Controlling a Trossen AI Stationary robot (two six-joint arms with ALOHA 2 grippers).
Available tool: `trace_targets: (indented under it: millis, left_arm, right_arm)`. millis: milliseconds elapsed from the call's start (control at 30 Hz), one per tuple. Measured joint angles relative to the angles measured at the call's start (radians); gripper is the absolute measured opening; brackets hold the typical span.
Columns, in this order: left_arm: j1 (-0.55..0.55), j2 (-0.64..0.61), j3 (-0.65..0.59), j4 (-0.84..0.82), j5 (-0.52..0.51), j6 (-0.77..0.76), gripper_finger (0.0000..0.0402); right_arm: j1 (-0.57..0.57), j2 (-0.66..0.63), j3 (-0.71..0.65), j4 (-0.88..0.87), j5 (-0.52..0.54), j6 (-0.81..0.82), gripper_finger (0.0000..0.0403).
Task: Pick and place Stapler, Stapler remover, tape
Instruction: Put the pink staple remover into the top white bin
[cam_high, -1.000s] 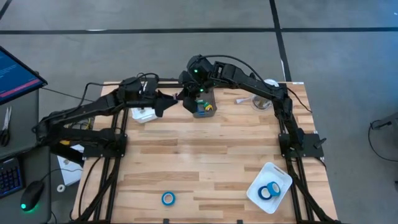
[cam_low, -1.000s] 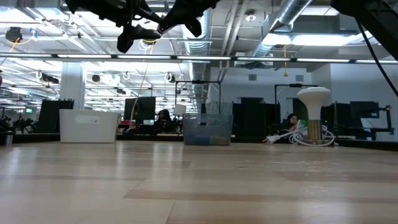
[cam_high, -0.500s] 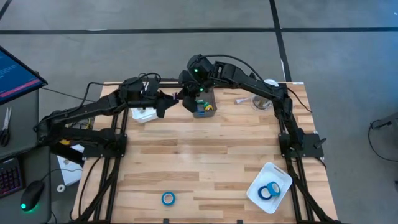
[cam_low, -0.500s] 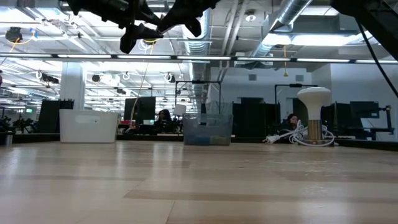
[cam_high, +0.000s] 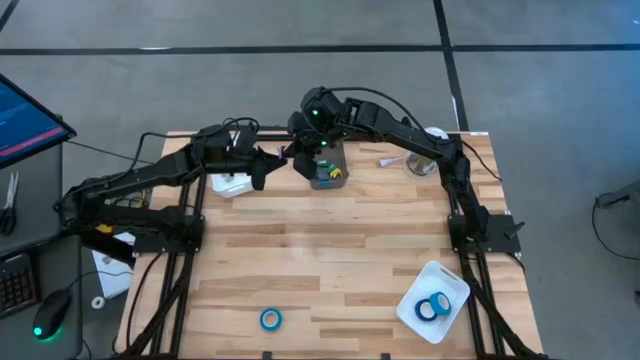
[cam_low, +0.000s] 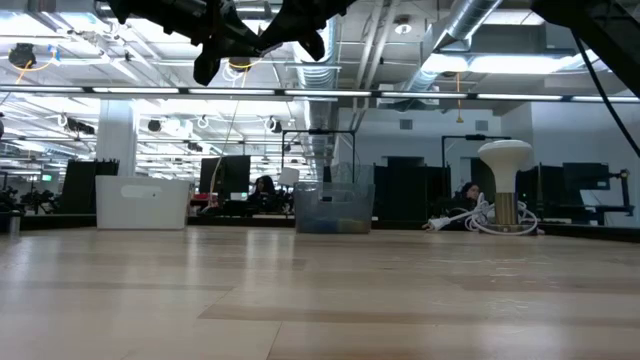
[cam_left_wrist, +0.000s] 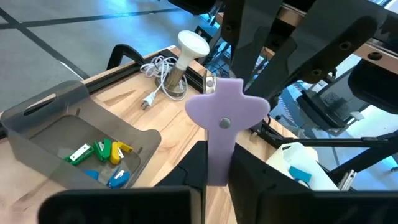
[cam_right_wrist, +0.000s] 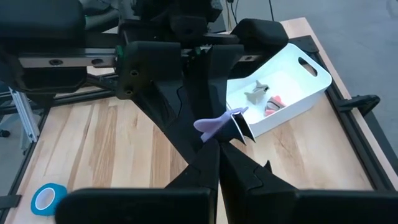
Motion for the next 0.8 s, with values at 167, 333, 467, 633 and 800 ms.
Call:
trace_targets:
  millis: [167, 333, 467, 633, 800]
  left_arm:
    - [0.001, -0.002, 0.000, 0.002, 0.003, -0.001, 0.0034]
    - [0.002, -0.002, 0.000, 0.006, -0.001, 0.002, 0.0028]
    - [0.002, -0.002, 0.000, 0.006, -0.001, 0.002, 0.0029]
    - [0.002, 0.000, 0.000, -0.007, -0.001, 0.001, 0.0026]
    - [0.004, 0.000, -0.002, -0.002, -0.004, 0.000, 0.0027]
  right_arm:
    - [0.000, 0.000, -0.001, 0.012, 0.002, 0.000, 0.0000]
    - [-0.013, 0.000, -0.001, 0.026, -0.003, -0.001, 0.0011]
    - [-0.027, 0.000, 0.000, 0.028, -0.015, 0.000, 0.0047]
    - [-0.042, 0.000, 0.002, 0.024, -0.023, -0.004, 0.0098]
    - [-0.062, -0.018, 0.004, 0.006, -0.028, -0.009, 0.0129]
